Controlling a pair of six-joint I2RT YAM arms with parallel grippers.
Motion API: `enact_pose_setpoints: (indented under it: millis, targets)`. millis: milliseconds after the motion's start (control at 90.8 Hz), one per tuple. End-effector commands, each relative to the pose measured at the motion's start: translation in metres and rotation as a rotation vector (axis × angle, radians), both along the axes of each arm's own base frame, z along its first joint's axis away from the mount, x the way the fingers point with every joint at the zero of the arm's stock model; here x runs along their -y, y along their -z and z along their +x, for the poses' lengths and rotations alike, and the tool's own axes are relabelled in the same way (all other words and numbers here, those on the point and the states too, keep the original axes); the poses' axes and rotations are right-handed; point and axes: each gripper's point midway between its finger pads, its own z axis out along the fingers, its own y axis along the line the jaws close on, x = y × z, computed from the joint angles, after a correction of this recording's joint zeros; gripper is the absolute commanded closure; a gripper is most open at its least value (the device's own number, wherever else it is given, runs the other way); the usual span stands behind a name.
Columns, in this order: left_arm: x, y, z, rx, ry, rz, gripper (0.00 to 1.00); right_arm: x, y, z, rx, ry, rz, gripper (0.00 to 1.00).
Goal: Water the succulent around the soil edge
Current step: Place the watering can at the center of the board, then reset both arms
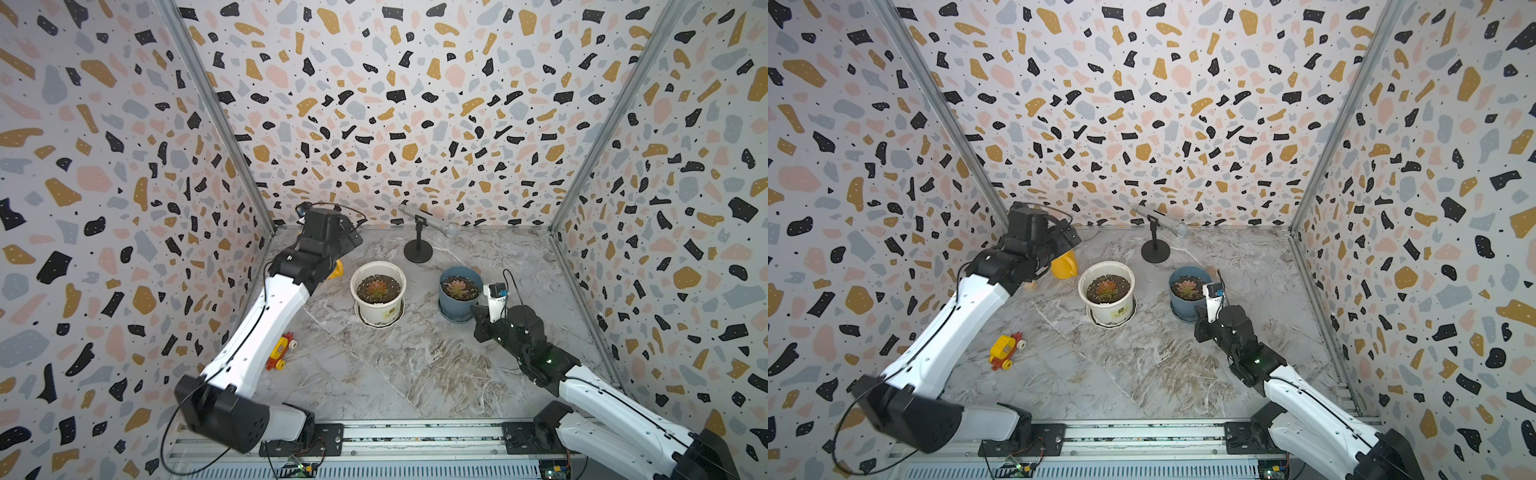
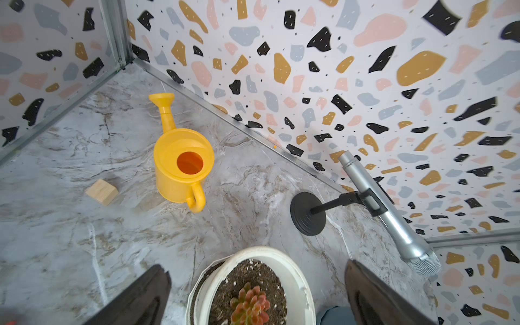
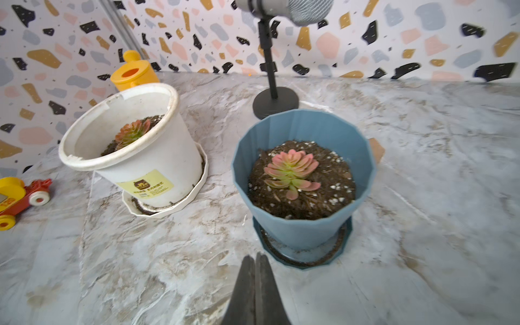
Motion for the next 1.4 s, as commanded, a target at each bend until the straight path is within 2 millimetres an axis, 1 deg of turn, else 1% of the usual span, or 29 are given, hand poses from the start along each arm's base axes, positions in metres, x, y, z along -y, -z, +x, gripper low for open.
enact_pose_setpoints:
  millis: [0,33,66,77,88,121,209,297,363,451,506,540,650,738,782,859,947,991,1013,1101,1167,1222,1255,1266,1299,1354,1387]
  targets:
    - [-0.024,-0.02,-0.026,0.193,-0.035,0.064,0.0,0.033,-0.004,0.001,0.04,0.164,-0.024,0.87]
    - [-0.031,-0.017,-0.039,0.228,-0.04,0.087,0.0,0.043,-0.006,0.001,0.052,0.211,-0.027,0.82]
    - [-0.037,-0.02,-0.051,0.279,-0.044,0.106,0.0,0.051,-0.006,0.0,0.06,0.25,-0.029,0.8]
    - [-0.038,-0.018,-0.053,0.286,-0.044,0.11,0.0,0.053,-0.006,-0.001,0.062,0.261,-0.032,0.79]
    - [-0.04,-0.012,-0.057,0.28,-0.044,0.122,0.0,0.055,-0.007,-0.001,0.066,0.268,-0.03,0.78]
    - [-0.045,-0.013,-0.066,0.324,-0.049,0.145,0.0,0.061,-0.008,-0.003,0.076,0.295,-0.028,0.77]
    - [-0.061,-0.008,-0.089,0.381,-0.079,0.221,0.0,0.08,-0.009,-0.006,0.098,0.385,-0.031,0.68]
    - [-0.072,0.005,-0.1,0.363,-0.095,0.318,0.0,0.098,-0.01,-0.009,0.126,0.469,-0.036,0.58]
    - [-0.079,0.02,-0.104,0.333,-0.103,0.394,0.0,0.112,-0.008,-0.011,0.143,0.543,-0.048,0.49]
    - [-0.089,0.033,-0.109,0.303,-0.139,0.463,0.0,0.131,-0.002,-0.016,0.157,0.634,-0.066,0.31]
    - [-0.092,0.035,-0.11,0.306,-0.153,0.488,0.0,0.139,-0.002,-0.019,0.172,0.676,-0.062,0.18]
    - [-0.094,0.037,-0.11,0.306,-0.161,0.493,0.0,0.142,-0.001,-0.02,0.178,0.691,-0.063,0.14]
    - [-0.092,0.048,-0.106,0.304,-0.164,0.484,0.0,0.149,-0.003,-0.023,0.205,0.722,-0.057,0.08]
    - [-0.092,0.058,-0.101,0.289,-0.169,0.469,0.0,0.151,-0.004,-0.023,0.205,0.735,-0.071,0.04]
    - [-0.091,0.06,-0.098,0.281,-0.165,0.471,0.0,0.151,-0.005,-0.023,0.202,0.733,-0.081,0.01]
    - [-0.093,0.06,-0.091,0.264,-0.17,0.474,0.0,0.149,-0.01,-0.02,0.203,0.717,-0.104,0.0]
    - [-0.095,0.064,-0.075,0.231,-0.171,0.466,0.0,0.149,-0.012,-0.013,0.188,0.708,-0.116,0.0]
    - [-0.096,0.068,-0.067,0.21,-0.177,0.443,0.0,0.154,-0.01,-0.009,0.163,0.728,-0.114,0.0]
    - [-0.098,0.074,-0.062,0.186,-0.182,0.43,0.0,0.157,-0.007,-0.006,0.143,0.739,-0.112,0.0]
    - [-0.099,0.088,-0.041,0.154,-0.199,0.373,0.0,0.172,0.004,0.002,0.07,0.803,-0.101,0.01]
    - [-0.101,0.093,-0.028,0.12,-0.198,0.399,0.0,0.185,0.01,0.008,0.066,0.863,-0.116,0.01]
    - [-0.101,0.095,-0.019,0.089,-0.18,0.454,0.0,0.192,0.013,0.013,0.086,0.886,-0.153,0.01]
    - [-0.102,0.099,-0.016,0.066,-0.174,0.486,0.0,0.196,0.017,0.014,0.093,0.899,-0.182,0.01]
    - [-0.102,0.101,-0.015,0.057,-0.175,0.493,0.0,0.197,0.015,0.015,0.106,0.904,-0.183,0.01]
    - [-0.105,0.106,-0.013,0.042,-0.18,0.515,0.0,0.2,0.018,0.019,0.124,0.905,-0.212,0.01]
    - [-0.107,0.117,-0.013,0.035,-0.186,0.531,0.0,0.199,0.012,0.028,0.187,0.87,-0.262,0.01]
    - [-0.109,0.125,-0.013,0.037,-0.193,0.528,0.0,0.199,0.013,0.031,0.212,0.859,-0.299,0.01]
